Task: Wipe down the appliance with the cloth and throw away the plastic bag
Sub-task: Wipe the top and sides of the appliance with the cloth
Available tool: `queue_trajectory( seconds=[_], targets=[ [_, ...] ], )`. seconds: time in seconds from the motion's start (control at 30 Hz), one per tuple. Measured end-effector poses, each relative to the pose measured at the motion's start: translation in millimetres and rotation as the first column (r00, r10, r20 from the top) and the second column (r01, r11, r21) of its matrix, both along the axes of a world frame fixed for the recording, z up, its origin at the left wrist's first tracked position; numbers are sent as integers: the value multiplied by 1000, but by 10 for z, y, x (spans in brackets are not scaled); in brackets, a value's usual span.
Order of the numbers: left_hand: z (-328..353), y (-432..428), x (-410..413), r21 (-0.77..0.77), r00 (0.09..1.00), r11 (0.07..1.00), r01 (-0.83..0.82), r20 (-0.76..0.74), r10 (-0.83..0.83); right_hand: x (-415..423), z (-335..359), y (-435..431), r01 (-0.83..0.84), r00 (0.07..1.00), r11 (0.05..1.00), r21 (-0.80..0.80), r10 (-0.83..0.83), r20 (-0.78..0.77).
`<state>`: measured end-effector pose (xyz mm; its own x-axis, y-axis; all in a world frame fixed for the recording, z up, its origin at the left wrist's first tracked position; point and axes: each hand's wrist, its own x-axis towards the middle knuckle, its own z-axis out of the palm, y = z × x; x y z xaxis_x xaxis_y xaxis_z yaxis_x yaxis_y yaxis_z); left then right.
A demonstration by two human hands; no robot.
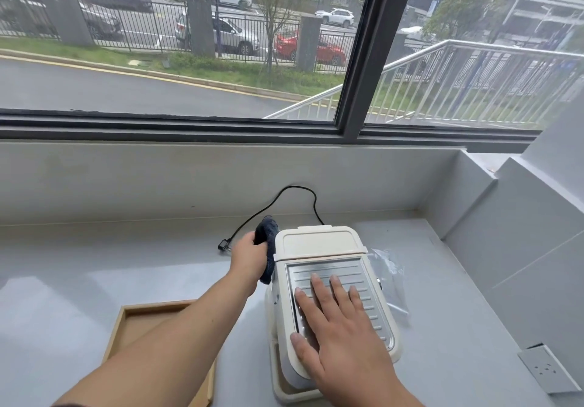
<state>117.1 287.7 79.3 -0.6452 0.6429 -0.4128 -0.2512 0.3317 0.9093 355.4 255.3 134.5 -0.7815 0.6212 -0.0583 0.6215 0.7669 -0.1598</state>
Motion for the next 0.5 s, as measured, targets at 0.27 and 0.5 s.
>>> queue_trajectory(
  seconds=[0.27,0.5],
  targets=[
    [-480,-169,-33,-256,974,955,150,-127,-187,-1,28,-13,-5,999,998,61,3,37],
    [-865,-353,105,-400,926,871,286,-118,-359,-11,23,-7,-2,1000,999,43,1,14]
  ],
)
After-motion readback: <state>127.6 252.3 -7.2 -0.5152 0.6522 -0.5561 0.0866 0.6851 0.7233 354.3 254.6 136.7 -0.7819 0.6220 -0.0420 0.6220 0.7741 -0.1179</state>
